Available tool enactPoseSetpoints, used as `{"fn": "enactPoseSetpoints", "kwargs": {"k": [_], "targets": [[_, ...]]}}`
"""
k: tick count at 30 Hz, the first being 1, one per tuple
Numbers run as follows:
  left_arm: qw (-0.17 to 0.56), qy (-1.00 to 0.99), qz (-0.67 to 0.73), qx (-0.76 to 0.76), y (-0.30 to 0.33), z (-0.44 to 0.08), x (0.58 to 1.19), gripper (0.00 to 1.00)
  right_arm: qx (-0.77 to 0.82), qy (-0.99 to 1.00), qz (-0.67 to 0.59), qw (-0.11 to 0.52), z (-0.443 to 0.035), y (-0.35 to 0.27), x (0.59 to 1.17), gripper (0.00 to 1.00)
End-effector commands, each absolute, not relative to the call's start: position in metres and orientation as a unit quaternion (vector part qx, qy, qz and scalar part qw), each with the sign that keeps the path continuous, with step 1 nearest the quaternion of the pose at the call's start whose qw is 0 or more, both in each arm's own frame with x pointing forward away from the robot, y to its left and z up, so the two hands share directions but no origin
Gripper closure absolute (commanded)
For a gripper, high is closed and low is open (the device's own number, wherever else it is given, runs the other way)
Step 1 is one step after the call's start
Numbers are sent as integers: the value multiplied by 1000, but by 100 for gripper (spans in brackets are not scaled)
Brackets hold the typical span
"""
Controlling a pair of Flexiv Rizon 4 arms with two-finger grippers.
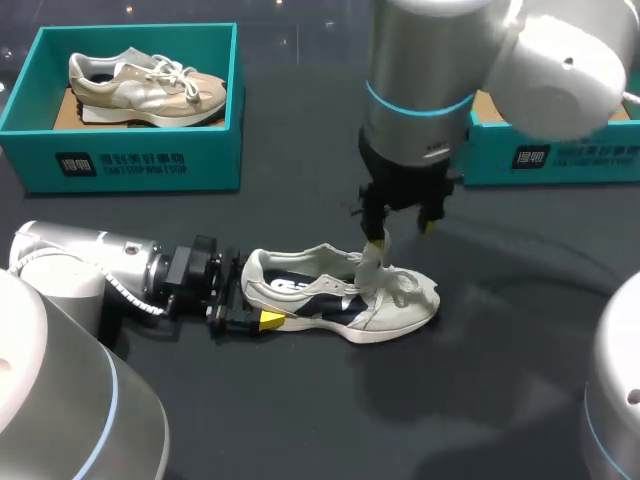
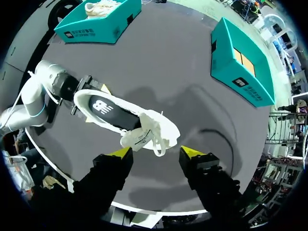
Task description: Take the shoe out of the shoebox, open the shoe tongue, remove and reinsert the insole, then place the shoe into the shoebox
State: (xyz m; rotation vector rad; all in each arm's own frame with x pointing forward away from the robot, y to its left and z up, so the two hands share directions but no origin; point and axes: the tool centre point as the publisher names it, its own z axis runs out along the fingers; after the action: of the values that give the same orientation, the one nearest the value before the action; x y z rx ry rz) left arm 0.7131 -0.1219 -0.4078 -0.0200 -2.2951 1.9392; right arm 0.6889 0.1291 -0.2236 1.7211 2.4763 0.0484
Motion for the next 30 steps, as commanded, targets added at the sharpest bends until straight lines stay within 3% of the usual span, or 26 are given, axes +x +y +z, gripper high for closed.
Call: {"fn": "enactPoseSetpoints", "kwargs": {"k": [1, 2, 8, 20, 30], "targets": [[68, -762, 644, -6, -121, -409, 712, 100, 464, 865, -99, 164, -223, 171, 696, 82], [68, -762, 644, -6, -121, -409, 712, 100, 437, 881, -85, 158, -222, 175, 696, 100], [68, -762, 644, -6, -121, -409, 712, 100, 265, 951, -50, 149, -224, 203, 682, 100], [68, -762, 644, -6, -121, -409, 712, 100, 271, 948, -64, 155, -227, 204, 679, 100], [68, -762, 644, -6, -121, -409, 712, 100, 108, 984, -34, 137, -256, 238, 684, 100]]}}
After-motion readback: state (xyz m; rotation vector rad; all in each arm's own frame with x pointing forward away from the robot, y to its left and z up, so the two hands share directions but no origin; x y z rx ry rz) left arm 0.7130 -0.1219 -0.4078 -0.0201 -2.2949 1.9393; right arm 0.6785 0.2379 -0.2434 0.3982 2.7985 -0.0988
